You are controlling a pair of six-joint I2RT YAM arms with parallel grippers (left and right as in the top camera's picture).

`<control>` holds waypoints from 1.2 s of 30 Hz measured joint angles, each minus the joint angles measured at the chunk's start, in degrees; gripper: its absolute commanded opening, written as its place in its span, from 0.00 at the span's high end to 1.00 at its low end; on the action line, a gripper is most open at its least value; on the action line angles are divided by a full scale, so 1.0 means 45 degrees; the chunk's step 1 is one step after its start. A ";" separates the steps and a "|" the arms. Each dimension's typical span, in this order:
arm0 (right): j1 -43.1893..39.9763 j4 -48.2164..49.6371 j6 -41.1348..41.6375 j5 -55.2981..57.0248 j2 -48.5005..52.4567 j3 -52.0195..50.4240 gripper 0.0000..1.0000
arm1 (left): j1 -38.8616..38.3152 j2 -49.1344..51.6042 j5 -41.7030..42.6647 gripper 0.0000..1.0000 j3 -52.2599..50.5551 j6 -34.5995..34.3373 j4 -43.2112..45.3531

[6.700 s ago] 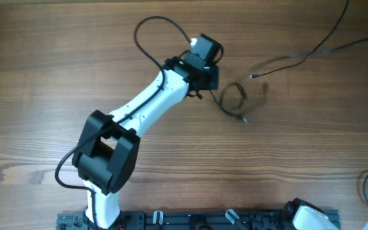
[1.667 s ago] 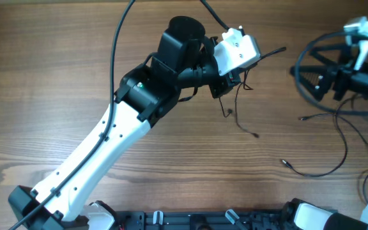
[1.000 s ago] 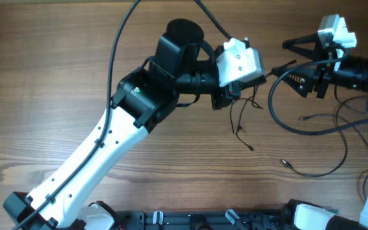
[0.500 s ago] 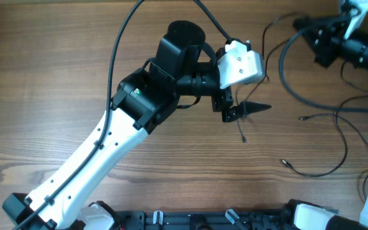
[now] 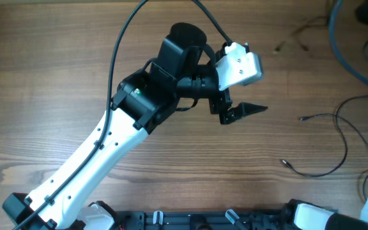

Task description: Untangle cables

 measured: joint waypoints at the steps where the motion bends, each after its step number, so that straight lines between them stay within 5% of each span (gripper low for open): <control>1: -0.0238 0.0141 0.0044 0.0141 0.0141 0.0000 0.96 | 0.0000 0.0000 -0.0034 0.00 0.0000 0.0005 -0.0155; 17: -0.3415 -0.0092 0.0806 -0.0719 0.5382 0.0000 0.95 | 0.0000 0.0000 -0.0083 0.00 0.0000 0.0000 -0.0563; 18: -0.3570 -0.0180 0.0811 -0.0724 0.5591 0.0000 0.89 | 0.0000 0.0000 -0.0083 0.00 0.0000 0.0000 -0.0563; 21: -0.4002 -0.0413 0.0884 -0.0738 0.6101 0.0000 0.00 | 0.0000 0.0000 -0.0083 0.00 0.0000 0.0000 -0.0563; 36: -0.5056 -0.3050 0.0942 -0.1350 0.6479 0.0000 0.00 | 0.0000 0.0000 -0.0083 0.00 0.0000 0.0000 -0.0568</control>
